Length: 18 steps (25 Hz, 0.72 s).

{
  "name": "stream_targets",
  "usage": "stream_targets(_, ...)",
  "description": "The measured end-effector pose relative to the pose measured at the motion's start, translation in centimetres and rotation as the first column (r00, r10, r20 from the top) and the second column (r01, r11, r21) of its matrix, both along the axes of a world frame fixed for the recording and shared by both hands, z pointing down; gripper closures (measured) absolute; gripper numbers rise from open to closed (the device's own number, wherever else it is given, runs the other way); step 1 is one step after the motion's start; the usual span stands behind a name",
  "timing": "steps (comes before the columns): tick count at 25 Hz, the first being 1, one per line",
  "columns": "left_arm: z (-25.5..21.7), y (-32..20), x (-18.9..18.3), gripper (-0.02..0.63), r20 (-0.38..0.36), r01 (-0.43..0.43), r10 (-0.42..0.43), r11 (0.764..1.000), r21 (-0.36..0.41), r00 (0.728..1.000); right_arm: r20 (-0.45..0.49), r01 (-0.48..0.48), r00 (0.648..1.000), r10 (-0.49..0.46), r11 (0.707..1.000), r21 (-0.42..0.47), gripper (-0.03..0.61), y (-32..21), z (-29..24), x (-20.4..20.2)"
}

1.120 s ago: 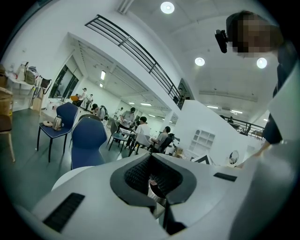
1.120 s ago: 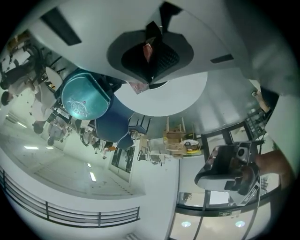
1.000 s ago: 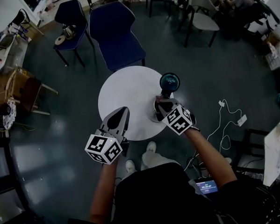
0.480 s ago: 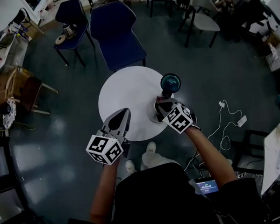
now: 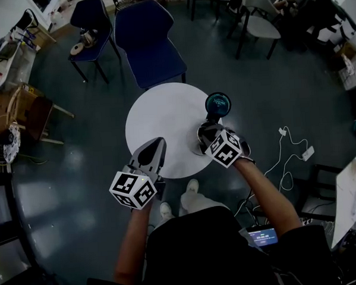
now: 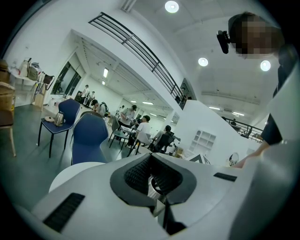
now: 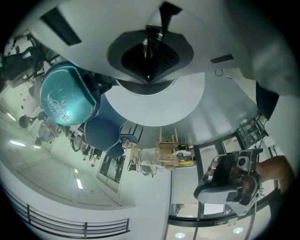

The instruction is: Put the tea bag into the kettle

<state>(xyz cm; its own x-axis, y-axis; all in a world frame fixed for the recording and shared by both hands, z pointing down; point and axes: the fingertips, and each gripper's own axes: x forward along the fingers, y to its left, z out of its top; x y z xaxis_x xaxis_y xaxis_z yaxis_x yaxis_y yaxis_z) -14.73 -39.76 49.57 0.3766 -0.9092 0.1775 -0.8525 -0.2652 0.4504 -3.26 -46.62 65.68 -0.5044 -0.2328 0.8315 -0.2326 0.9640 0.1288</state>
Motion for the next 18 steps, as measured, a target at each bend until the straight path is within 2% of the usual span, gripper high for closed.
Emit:
stream_targets(13, 0.2, 0.0, 0.4, 0.598, -0.01, -0.007, 0.007, 1.0, -0.005, 1.0, -0.025, 0.028, 0.999, -0.027, 0.999, 0.043, 0.558, 0.1, 0.1, 0.1)
stream_targets(18, 0.9, 0.3, 0.4, 0.598, -0.013, -0.013, 0.013, 1.0, -0.02, 1.0, -0.01, 0.02, 1.0, -0.02, 0.999, 0.03, 0.558, 0.3, 0.2, -0.1)
